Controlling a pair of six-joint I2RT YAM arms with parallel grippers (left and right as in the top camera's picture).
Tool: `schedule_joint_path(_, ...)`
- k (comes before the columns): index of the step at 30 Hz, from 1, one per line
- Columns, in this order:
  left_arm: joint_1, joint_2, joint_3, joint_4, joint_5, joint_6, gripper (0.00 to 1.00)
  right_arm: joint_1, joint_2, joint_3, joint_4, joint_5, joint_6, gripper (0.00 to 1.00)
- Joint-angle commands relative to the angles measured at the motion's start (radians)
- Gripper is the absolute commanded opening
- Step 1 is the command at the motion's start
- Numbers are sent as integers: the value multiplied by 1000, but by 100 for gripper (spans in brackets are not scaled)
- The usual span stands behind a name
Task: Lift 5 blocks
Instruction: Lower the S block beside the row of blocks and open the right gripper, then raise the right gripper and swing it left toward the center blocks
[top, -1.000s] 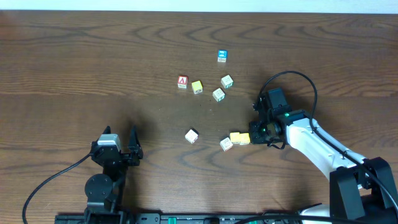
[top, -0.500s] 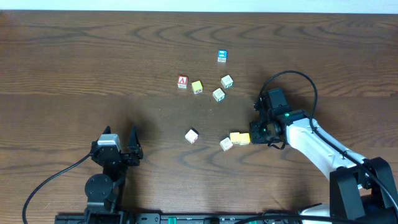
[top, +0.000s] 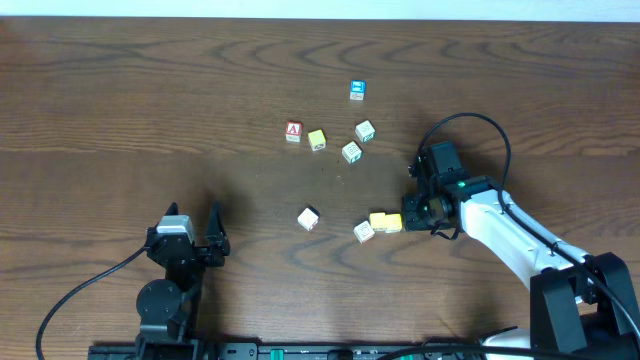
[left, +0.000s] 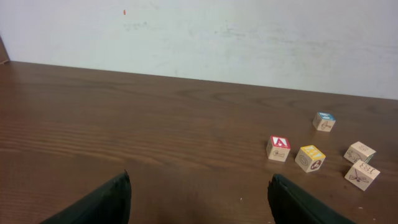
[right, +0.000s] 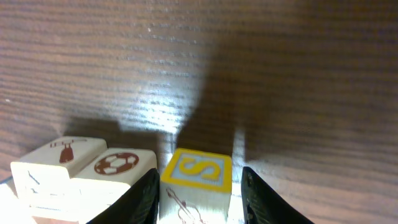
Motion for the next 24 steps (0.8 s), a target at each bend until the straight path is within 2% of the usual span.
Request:
schedule_joint_path(1,4,-5,-16,-41,-20,-9,71,10,-9,57,-21,9,7,40)
schedule_joint_path(9,4,-5,-16,-41,-20,-9,71,11,-9,225,-165,16,-40,42)
schedule_joint_path(16,4,-5,-16,-41,-20,-9,71,31,-9,300,-301,16,-60,21)
schedule_joint_path(18,4,-5,-16,-41,-20,-9,71,48,-9,301,-330,16,-66,12)
schedule_joint_path(24,4,-5,-16,-41,-20,-9,71,135,-9,299,-424,17,-66,2)
